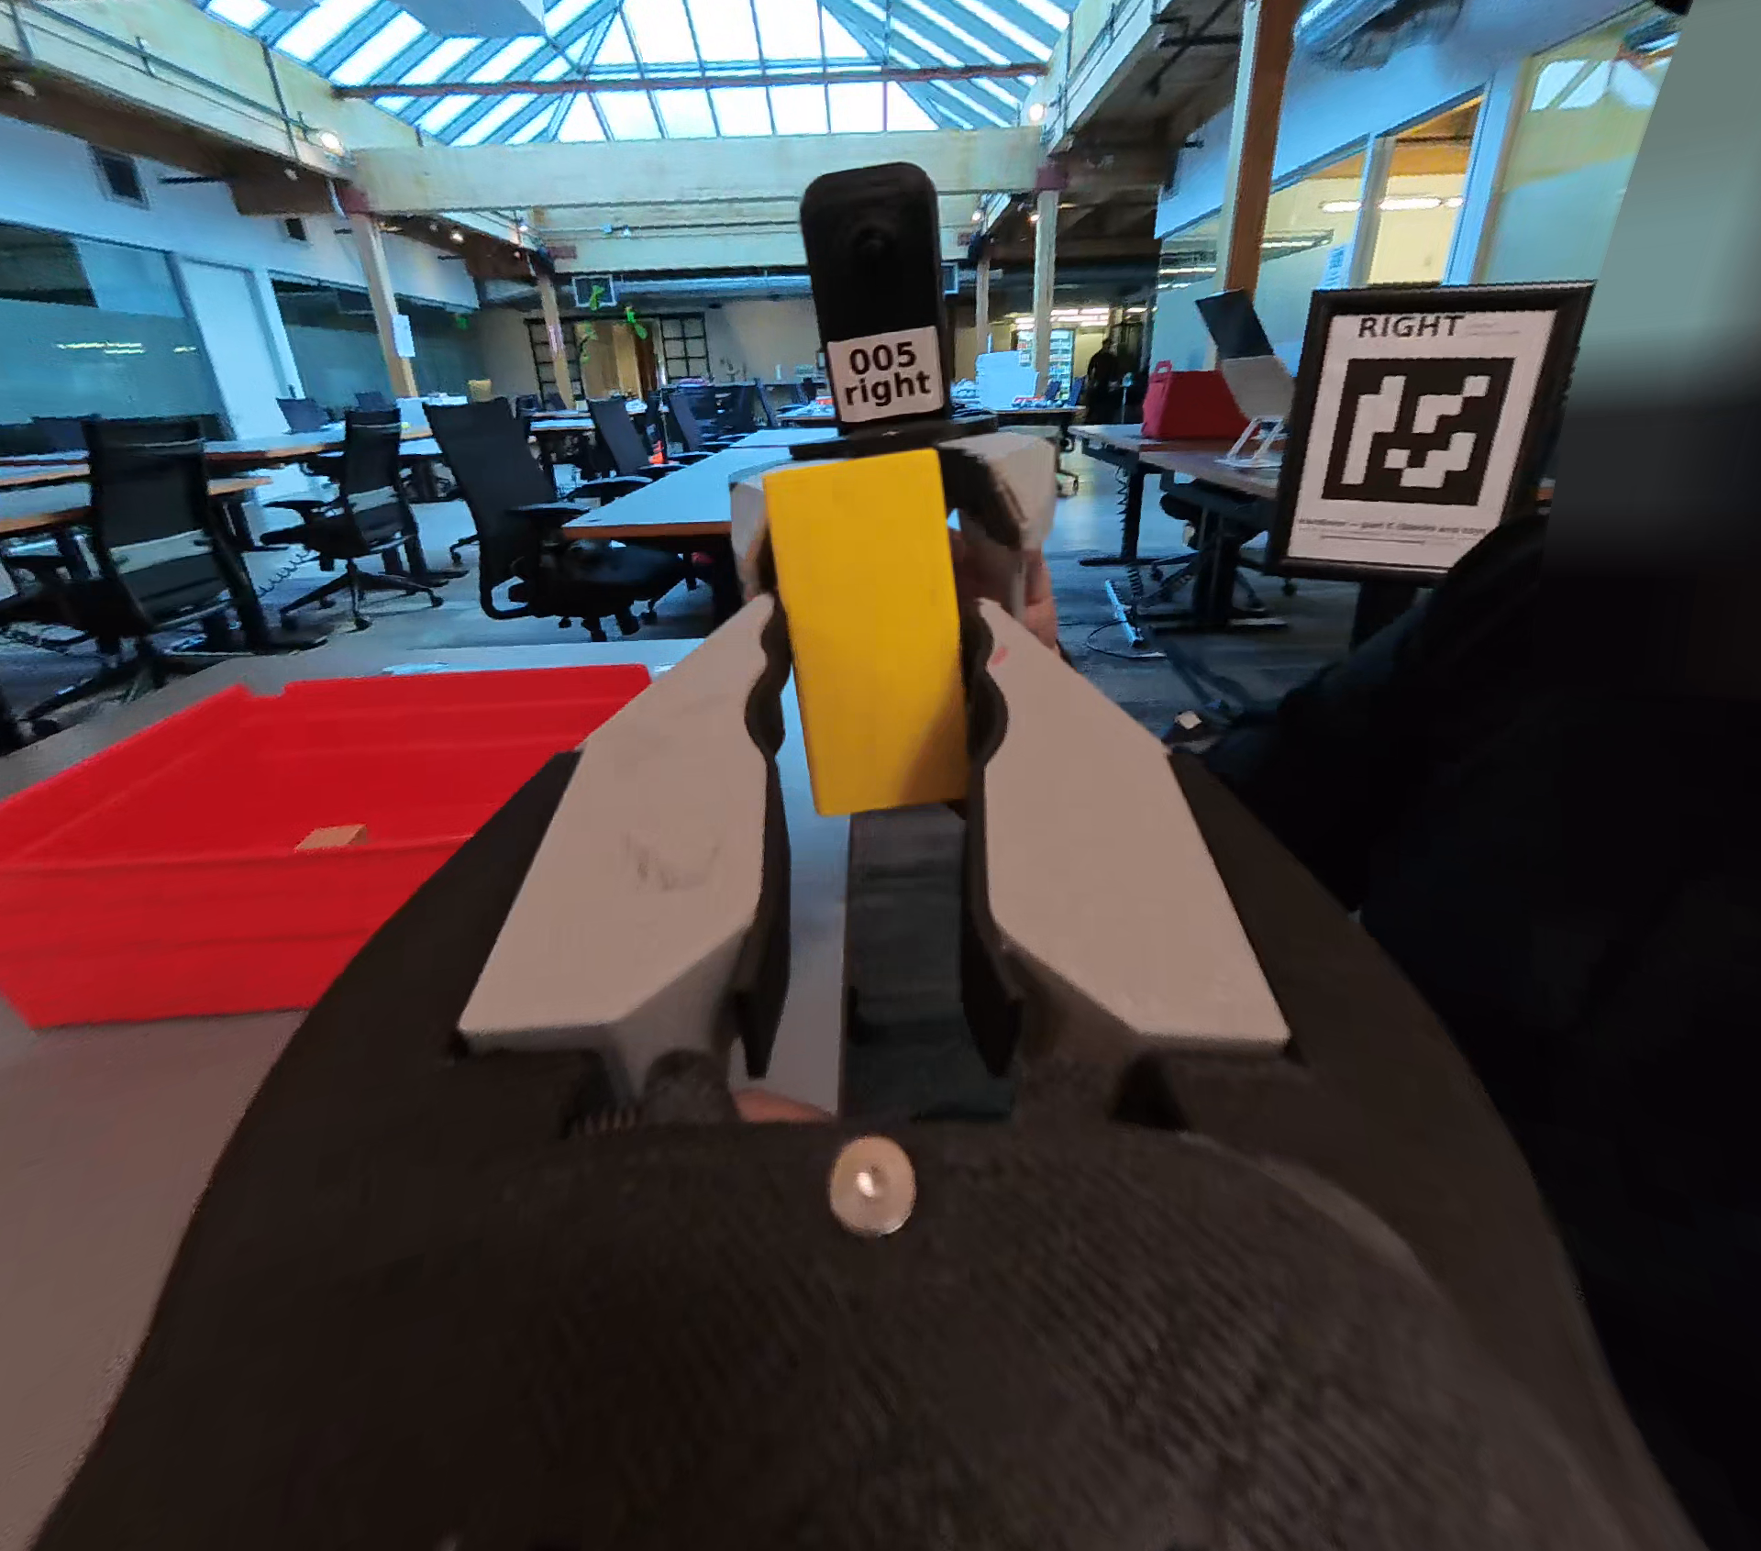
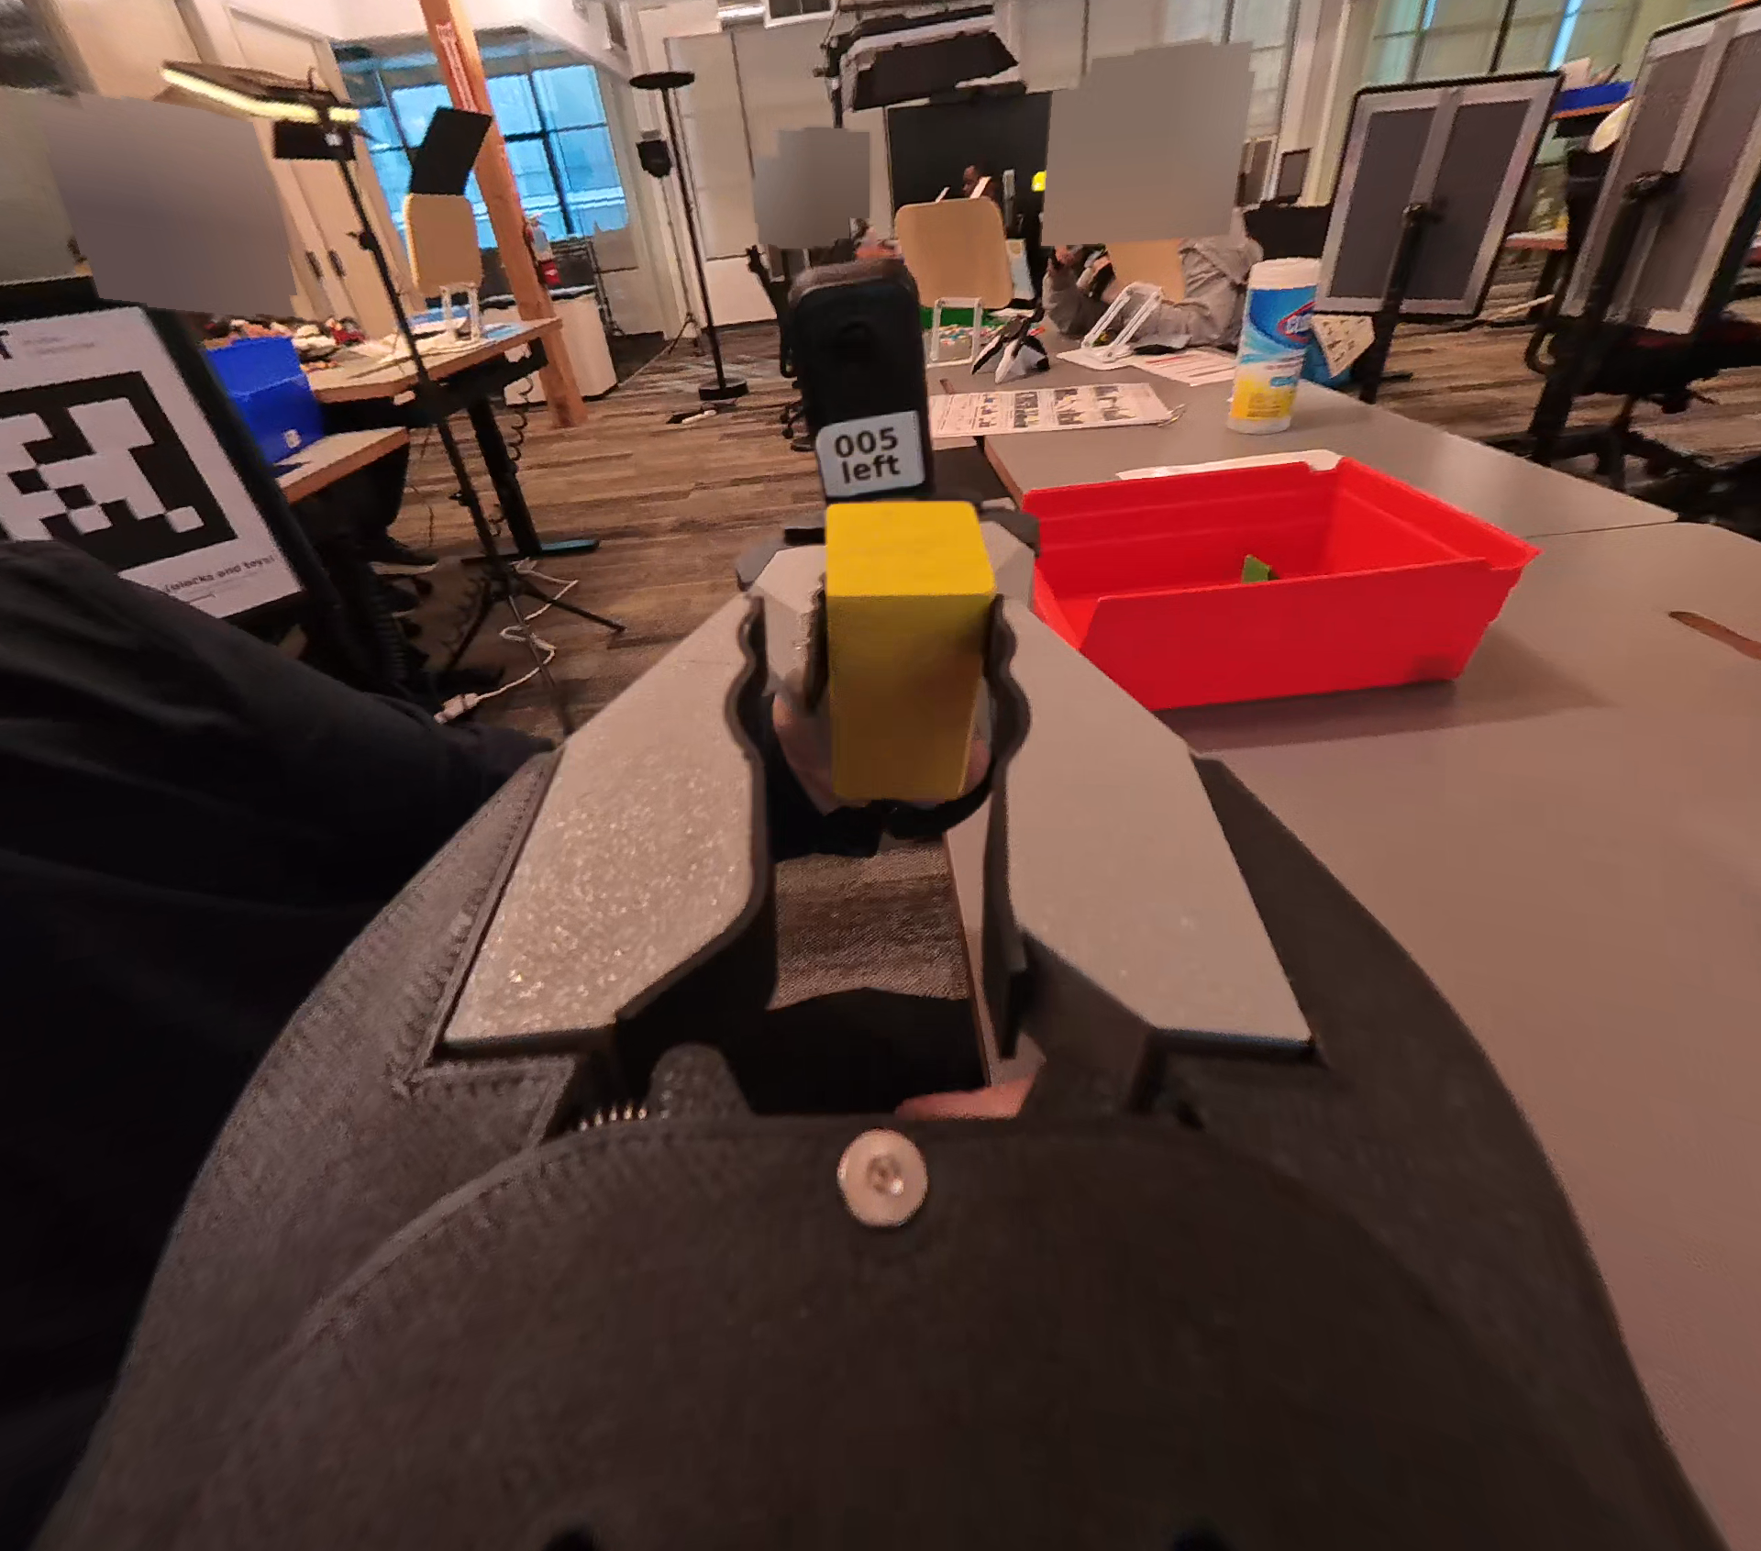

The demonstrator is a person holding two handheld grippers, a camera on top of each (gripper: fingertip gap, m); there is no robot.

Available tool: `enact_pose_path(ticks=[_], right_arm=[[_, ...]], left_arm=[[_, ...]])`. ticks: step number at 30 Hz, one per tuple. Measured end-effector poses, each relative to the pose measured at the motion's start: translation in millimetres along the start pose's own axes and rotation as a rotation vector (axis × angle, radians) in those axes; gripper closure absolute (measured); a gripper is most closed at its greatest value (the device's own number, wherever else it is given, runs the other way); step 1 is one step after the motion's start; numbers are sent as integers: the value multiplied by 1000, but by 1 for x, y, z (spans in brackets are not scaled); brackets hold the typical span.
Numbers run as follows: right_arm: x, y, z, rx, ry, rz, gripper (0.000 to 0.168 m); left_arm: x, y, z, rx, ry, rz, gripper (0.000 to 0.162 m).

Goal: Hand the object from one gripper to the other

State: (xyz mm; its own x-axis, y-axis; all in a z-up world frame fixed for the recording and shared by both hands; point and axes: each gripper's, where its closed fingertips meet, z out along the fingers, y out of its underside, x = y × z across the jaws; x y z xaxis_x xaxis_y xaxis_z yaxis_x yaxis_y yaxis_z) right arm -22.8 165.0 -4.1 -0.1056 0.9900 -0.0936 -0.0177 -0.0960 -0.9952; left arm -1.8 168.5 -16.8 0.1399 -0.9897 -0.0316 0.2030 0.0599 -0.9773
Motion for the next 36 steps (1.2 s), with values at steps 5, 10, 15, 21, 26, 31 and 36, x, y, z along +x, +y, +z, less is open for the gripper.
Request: enact_pose_path(ticks=[5,10,15,21,26,31,36], right_arm=[[7,6,2,-30,65,-45,138],[16,20,10,-75,74,-35,136],[23,24,8,-112,97,-12,136],[28,14,1,-59,123,-19,136],[28,24,5,-95,103,2,136],[29,31,6,-122,92,8,136],[27,28,4,-87,33,67,135]], left_arm=[[-3,13,3,-43,-20,-35,129],[-11,22,-1,-100,-50,-78,129],[-15,27,1,-106,-28,-184,129],[-18,37,1,-128,-17,-239,130],[-17,45,4,-186,-37,-234,129],[-18,51,2,-229,-51,-206,130],[-19,48,3,-237,-93,-160,130]])
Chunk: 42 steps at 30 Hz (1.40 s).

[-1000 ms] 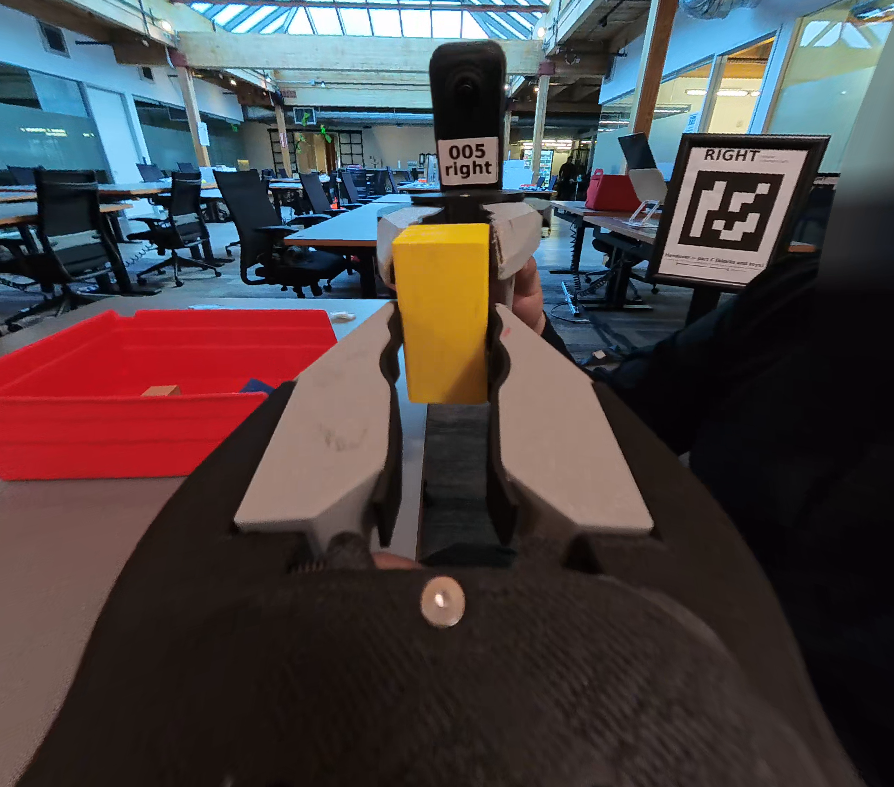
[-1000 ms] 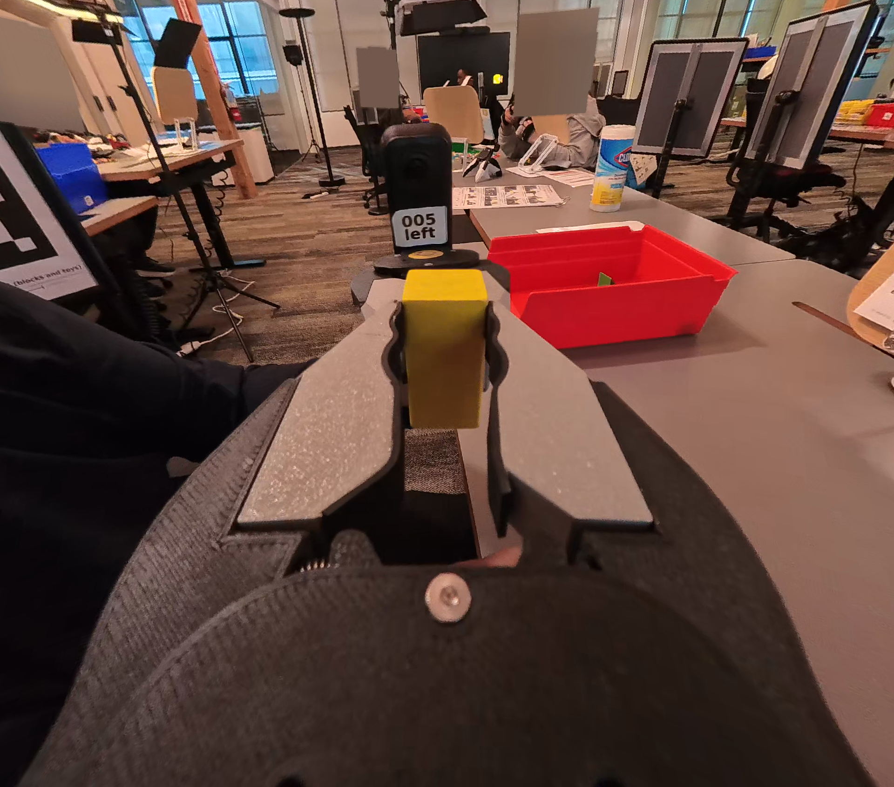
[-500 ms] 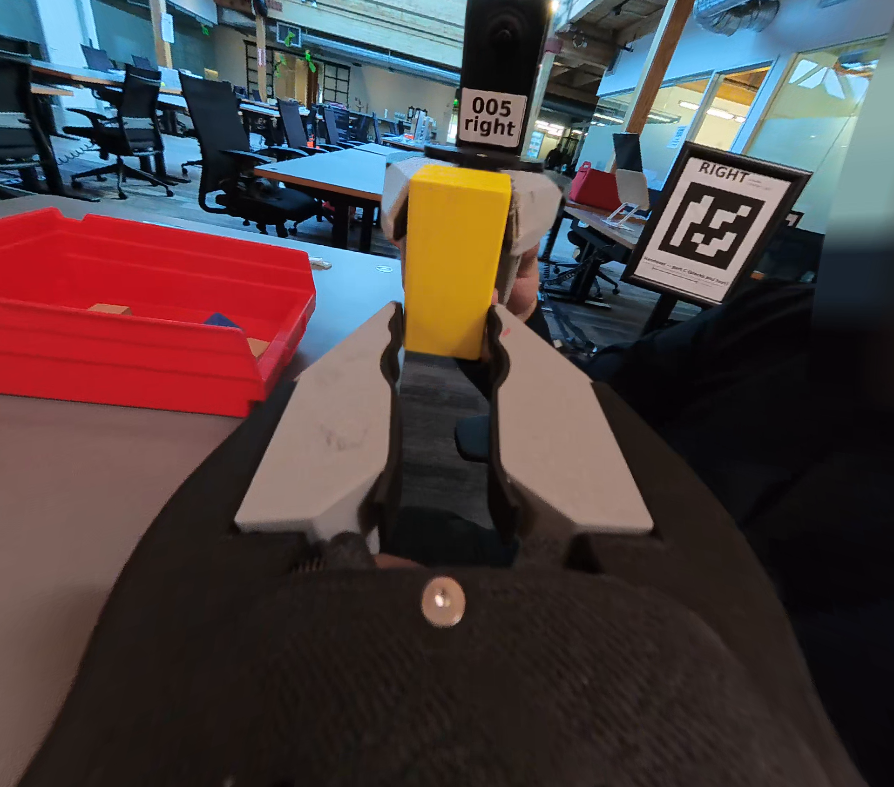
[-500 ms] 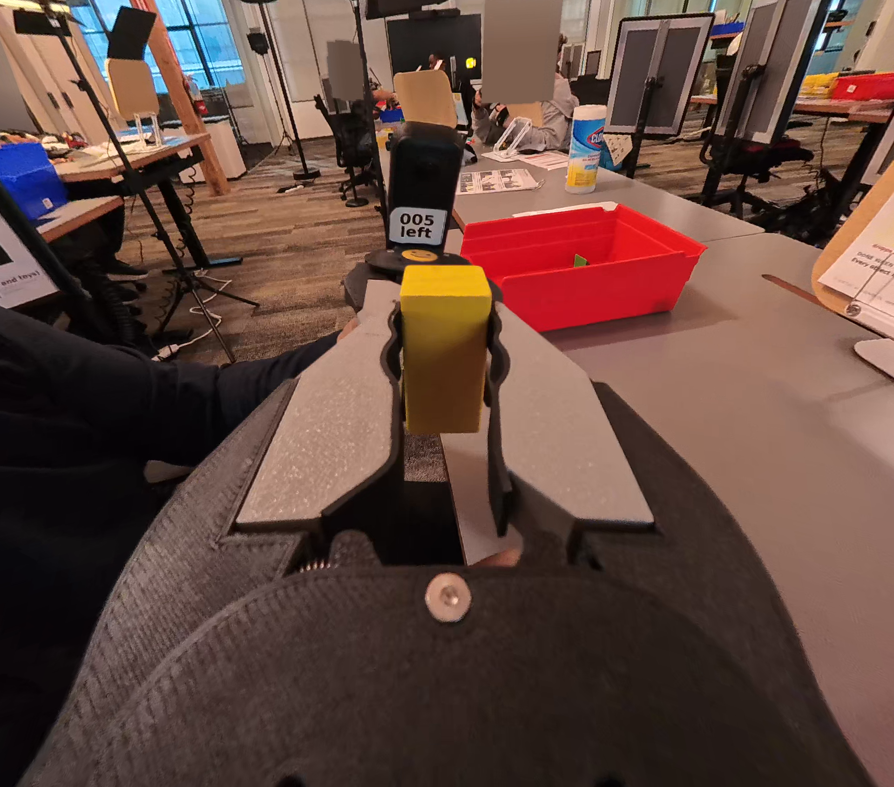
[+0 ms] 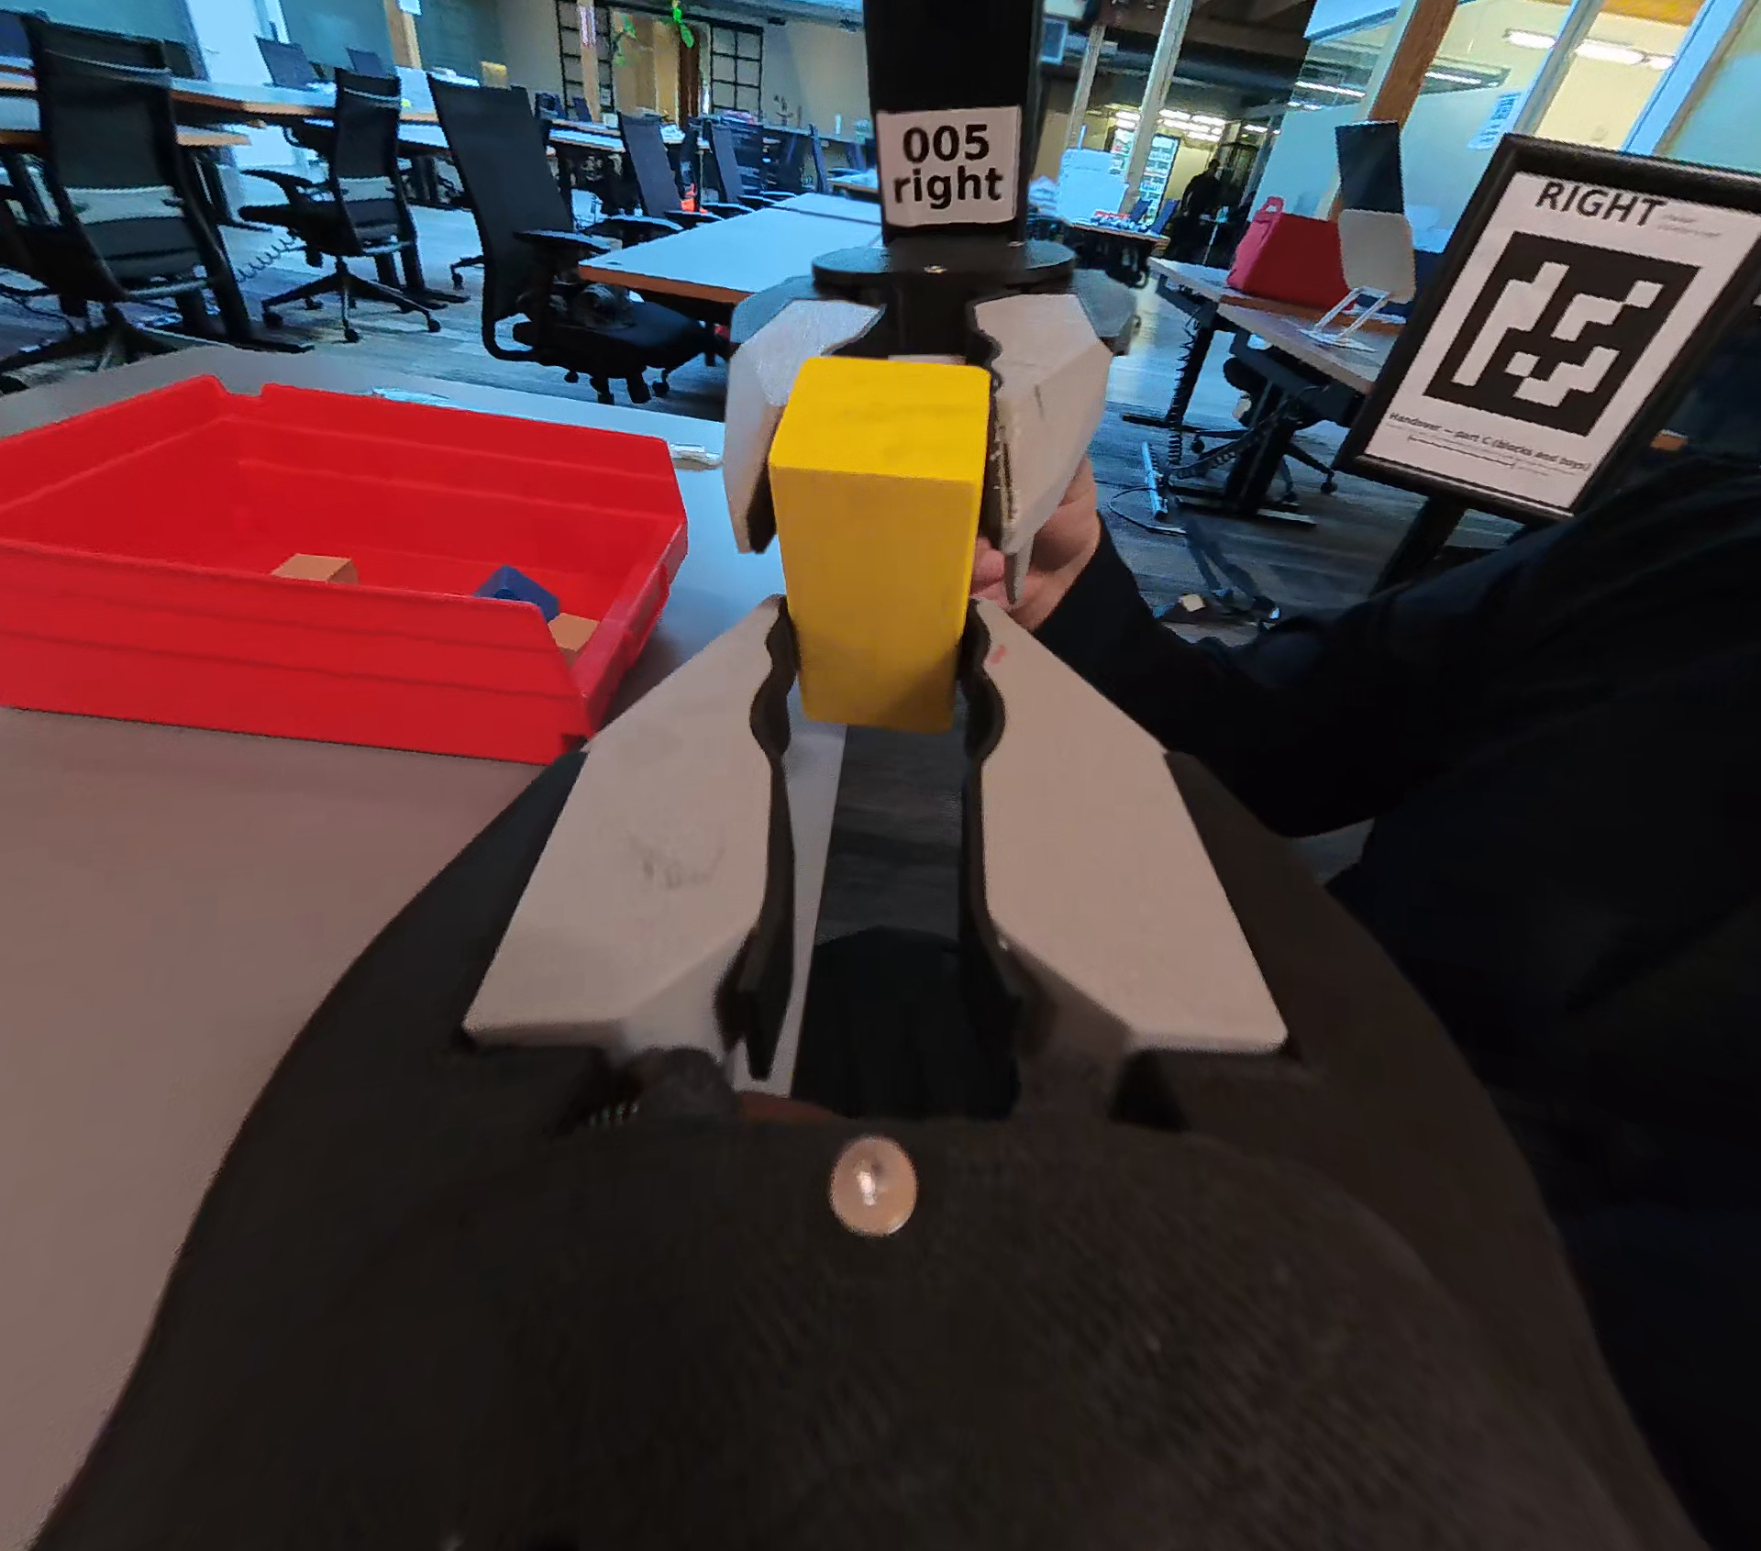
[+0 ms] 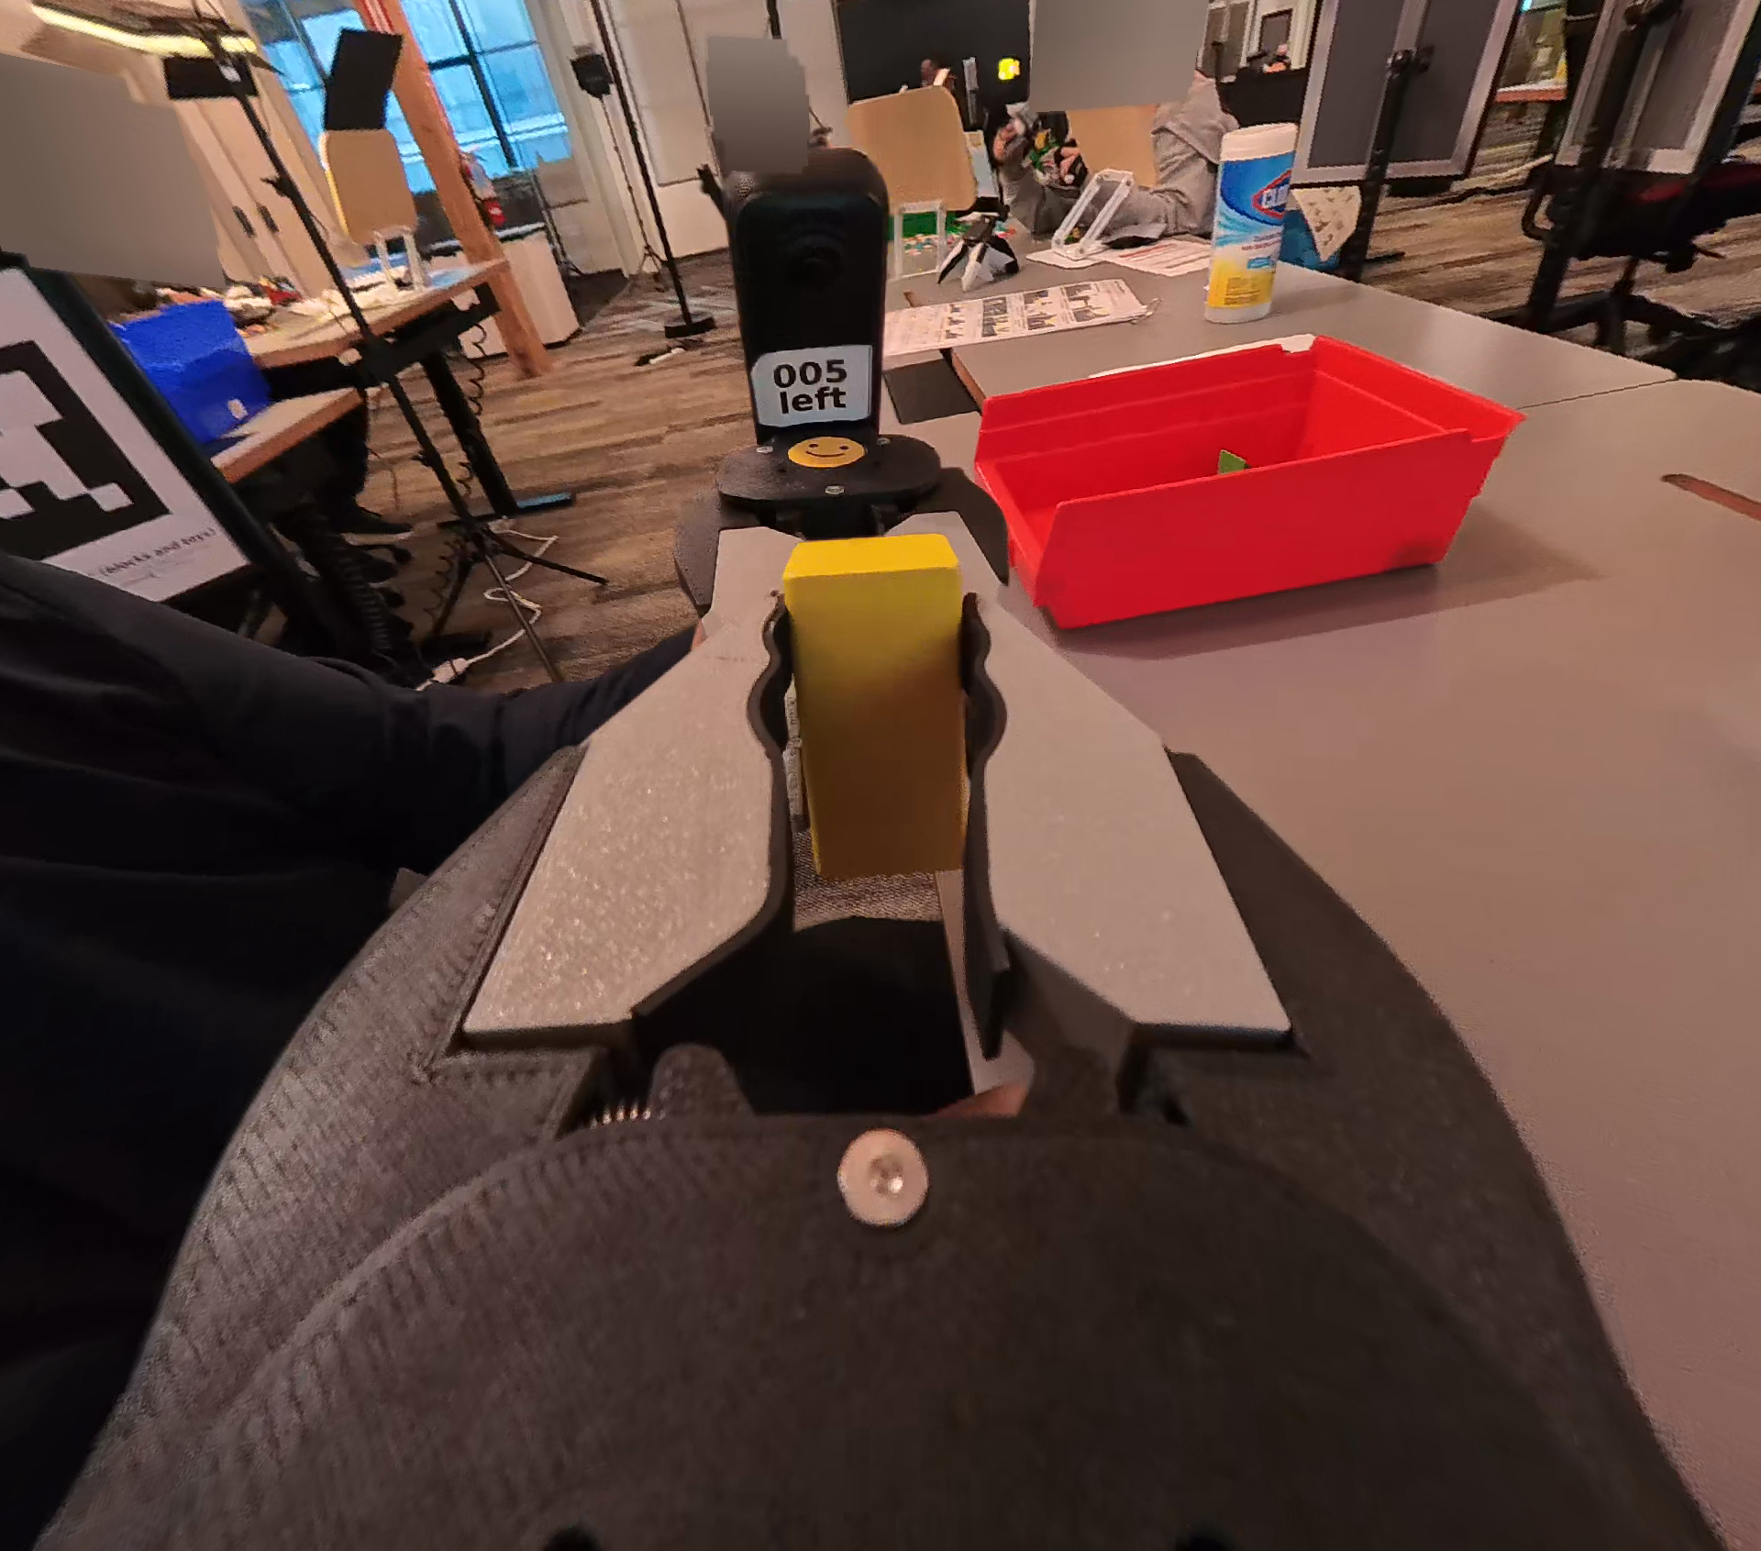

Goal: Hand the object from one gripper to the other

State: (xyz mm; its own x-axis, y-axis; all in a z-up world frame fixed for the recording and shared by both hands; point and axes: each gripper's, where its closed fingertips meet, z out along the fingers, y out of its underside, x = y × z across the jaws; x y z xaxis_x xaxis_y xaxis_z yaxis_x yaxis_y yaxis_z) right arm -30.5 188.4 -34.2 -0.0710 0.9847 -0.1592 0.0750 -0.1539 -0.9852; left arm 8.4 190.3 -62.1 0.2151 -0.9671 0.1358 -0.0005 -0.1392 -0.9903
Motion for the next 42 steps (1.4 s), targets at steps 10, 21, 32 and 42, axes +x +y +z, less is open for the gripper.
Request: enact_pose_path(ticks=[10,21,32,42], right_arm=[[4,9,0,-59,13,-37,136],[115,-17,-125,-9,522,-53,136],[322,129,-258,-771,1251,279,136],[319,182,-244,-1118,1126,449,133]], left_arm=[[-2,2,1,-4,0,-23,130],[-22,-11,-33,20,-82,-131,133],[-51,-16,-69,-4,-274,-114,136],[-139,22,-270,-363,-1234,-38,134]])
